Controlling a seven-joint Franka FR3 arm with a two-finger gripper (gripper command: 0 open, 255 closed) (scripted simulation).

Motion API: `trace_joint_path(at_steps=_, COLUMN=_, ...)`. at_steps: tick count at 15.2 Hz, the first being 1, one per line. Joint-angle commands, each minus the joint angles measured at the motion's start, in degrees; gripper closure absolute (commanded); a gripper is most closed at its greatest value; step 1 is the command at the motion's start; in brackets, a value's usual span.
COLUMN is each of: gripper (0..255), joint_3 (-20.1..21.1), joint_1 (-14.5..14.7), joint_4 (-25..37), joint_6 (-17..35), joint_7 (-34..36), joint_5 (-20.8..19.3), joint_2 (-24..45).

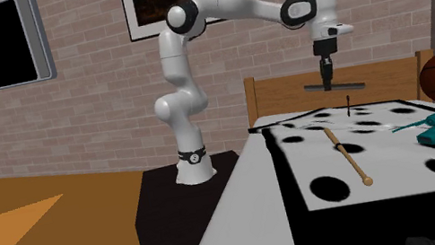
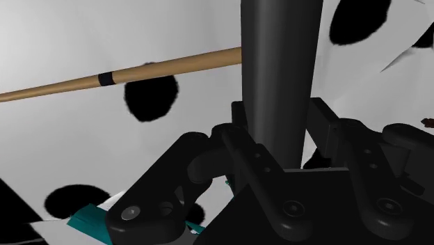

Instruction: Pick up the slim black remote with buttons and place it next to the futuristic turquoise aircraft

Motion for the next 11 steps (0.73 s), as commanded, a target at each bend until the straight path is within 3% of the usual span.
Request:
trace_joint_path(at_steps=1, gripper=255, joint_3=1.15, joint_1=1.29, joint_4=5.04, joint_6=-0.69, joint_7=3.21, joint_5=-2.15, joint_2=4.52)
trace_joint_path(at_steps=6, gripper=255, joint_3=2.6, joint_1=6.09, joint_4=18.52, joint_6=-3.85, joint_7=10.16, joint_5=-7.7, joint_2=15.69)
trace_joint_path(at_steps=11, gripper=255, joint_3=2.31, joint_1=13.23, joint_4=36.46, joint_6=-9.75, joint_7=15.44, joint_5=-13.23, joint_2=28.46)
